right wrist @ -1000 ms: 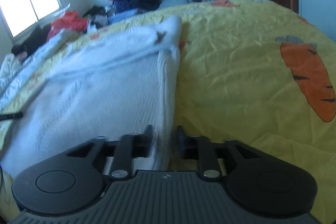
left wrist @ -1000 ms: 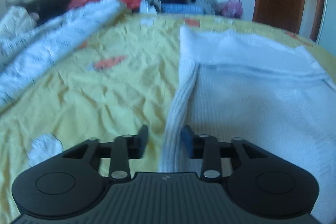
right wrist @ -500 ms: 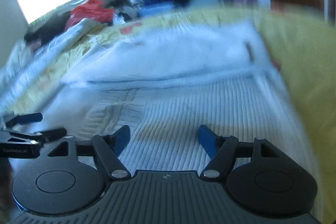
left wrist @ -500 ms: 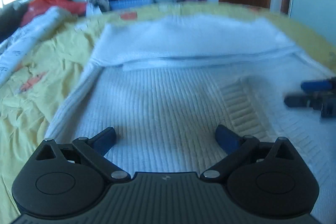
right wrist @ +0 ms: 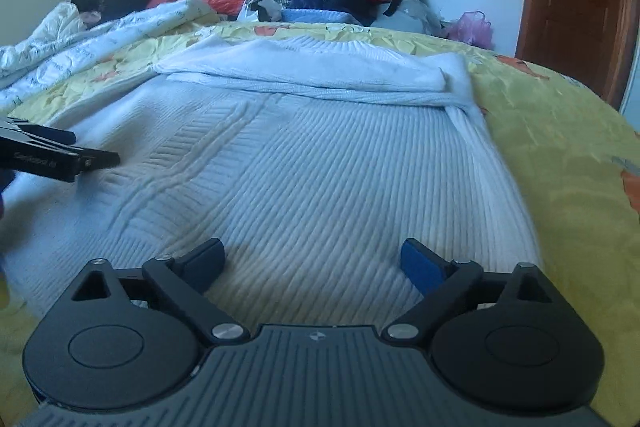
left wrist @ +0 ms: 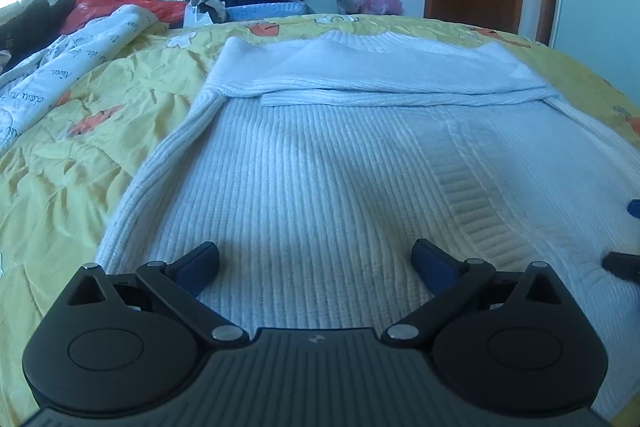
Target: Fold small clothes
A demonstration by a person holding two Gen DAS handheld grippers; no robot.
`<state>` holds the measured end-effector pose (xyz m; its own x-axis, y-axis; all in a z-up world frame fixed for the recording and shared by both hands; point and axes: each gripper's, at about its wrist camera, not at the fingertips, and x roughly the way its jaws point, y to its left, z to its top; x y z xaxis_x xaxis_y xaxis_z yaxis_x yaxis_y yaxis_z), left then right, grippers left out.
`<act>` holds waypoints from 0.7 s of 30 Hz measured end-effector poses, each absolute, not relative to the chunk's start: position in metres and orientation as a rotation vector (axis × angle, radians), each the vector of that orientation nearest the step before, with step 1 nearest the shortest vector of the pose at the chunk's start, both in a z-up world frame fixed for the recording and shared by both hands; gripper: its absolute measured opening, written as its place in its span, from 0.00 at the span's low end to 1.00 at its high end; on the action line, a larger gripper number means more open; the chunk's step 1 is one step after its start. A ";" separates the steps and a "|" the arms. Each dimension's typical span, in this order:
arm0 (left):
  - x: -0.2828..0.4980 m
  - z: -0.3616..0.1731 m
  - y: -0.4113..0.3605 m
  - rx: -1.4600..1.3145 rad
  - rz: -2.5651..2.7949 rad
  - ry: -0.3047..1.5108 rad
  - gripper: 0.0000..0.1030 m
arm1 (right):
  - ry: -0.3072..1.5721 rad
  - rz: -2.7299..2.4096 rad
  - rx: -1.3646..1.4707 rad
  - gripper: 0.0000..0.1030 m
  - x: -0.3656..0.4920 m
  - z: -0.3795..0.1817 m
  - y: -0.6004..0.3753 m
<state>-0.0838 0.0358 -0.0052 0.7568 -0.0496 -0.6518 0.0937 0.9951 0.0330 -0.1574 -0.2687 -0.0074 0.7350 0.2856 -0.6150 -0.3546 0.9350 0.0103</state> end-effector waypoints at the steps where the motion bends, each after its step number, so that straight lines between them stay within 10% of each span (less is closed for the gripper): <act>1: -0.085 -0.006 0.033 0.077 -0.071 0.702 1.00 | 0.661 0.355 -0.112 0.97 -0.155 -0.008 -0.268; 21: -0.100 -0.002 0.031 0.046 -0.053 0.717 1.00 | 0.669 0.357 -0.133 0.98 -0.167 -0.007 -0.263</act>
<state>-0.1001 0.0313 -0.0016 0.7527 -0.0334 -0.6575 0.0646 0.9976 0.0233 -0.1674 -0.2635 -0.0069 0.7262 0.2801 -0.6278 -0.3650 0.9310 -0.0068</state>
